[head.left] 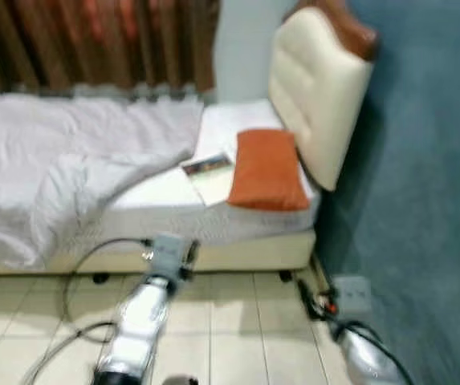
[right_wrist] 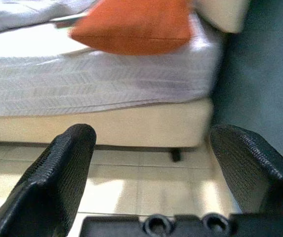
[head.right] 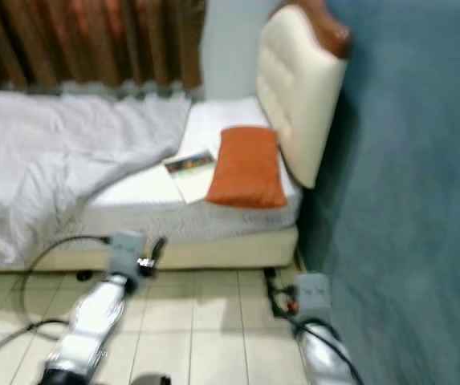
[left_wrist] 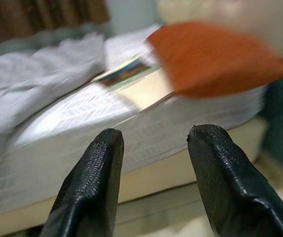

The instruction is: Clean up the room

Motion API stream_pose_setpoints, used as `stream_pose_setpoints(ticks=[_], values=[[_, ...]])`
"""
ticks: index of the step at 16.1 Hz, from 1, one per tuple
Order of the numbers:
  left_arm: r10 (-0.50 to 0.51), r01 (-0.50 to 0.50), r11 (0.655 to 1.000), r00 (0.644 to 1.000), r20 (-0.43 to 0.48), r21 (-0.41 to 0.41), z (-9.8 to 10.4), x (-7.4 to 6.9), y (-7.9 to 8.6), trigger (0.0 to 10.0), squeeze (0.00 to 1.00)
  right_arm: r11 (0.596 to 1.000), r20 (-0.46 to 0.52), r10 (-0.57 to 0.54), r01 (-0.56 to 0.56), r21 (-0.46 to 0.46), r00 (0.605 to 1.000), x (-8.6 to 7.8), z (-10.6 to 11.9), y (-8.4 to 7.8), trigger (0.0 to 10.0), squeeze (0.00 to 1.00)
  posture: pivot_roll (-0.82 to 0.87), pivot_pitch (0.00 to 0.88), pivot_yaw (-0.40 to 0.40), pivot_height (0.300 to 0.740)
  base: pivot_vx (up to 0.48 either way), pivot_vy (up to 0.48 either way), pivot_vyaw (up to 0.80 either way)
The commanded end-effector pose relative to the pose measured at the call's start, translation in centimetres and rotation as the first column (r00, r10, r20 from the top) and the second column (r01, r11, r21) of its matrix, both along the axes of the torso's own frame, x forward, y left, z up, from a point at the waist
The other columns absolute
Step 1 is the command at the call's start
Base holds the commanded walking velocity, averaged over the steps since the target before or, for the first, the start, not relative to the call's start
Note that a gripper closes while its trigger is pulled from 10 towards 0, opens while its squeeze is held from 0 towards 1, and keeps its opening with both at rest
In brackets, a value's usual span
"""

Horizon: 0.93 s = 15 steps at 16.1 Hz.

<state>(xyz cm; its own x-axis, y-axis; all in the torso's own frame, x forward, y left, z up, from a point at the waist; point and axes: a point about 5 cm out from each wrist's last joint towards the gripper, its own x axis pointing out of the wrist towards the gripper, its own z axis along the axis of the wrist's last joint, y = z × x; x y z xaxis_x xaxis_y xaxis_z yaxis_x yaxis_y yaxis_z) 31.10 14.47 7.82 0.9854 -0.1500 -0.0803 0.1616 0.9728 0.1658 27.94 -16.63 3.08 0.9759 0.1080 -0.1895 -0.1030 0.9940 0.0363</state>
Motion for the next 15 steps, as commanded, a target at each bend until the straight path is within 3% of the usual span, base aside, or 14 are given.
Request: stream_pose_setpoints(ticks=[1, 14, 15], values=[[-0.029, 0.029, 0.999, 0.999, 0.028, -0.014, 0.82, 0.53, -1.28, 10.0, 0.0, 1.0, 0.006, -0.021, 0.021, -0.019, 1.0, 0.13, 0.21, -1.04, 10.0, 0.0, -0.05, 0.0, 0.0, 0.63, 0.424, 0.0, 0.0], [-0.073, 0.072, 0.997, 0.995, 0.067, 0.013, 1.73, 1.04, -1.98, 10.0, 0.0, 0.999, 0.01, -0.029, 0.03, -0.025, 1.0, 0.56, 0.11, -1.11, 10.0, 0.0, -0.05, 0.0, 0.005, 0.63, 0.442, 0.0, 0.0], [-0.07, 0.069, 0.998, 0.995, 0.07, 0.012, 1.75, 1.04, -1.95, 10.0, 0.0, 1.0, 0.004, -0.002, 0.002, 0.022, 1.0, 0.47, 0.01, -0.75, 10.0, 0.0, -0.05, 0.0, 0.005, 0.63, 0.446, 0.0, 0.0]])
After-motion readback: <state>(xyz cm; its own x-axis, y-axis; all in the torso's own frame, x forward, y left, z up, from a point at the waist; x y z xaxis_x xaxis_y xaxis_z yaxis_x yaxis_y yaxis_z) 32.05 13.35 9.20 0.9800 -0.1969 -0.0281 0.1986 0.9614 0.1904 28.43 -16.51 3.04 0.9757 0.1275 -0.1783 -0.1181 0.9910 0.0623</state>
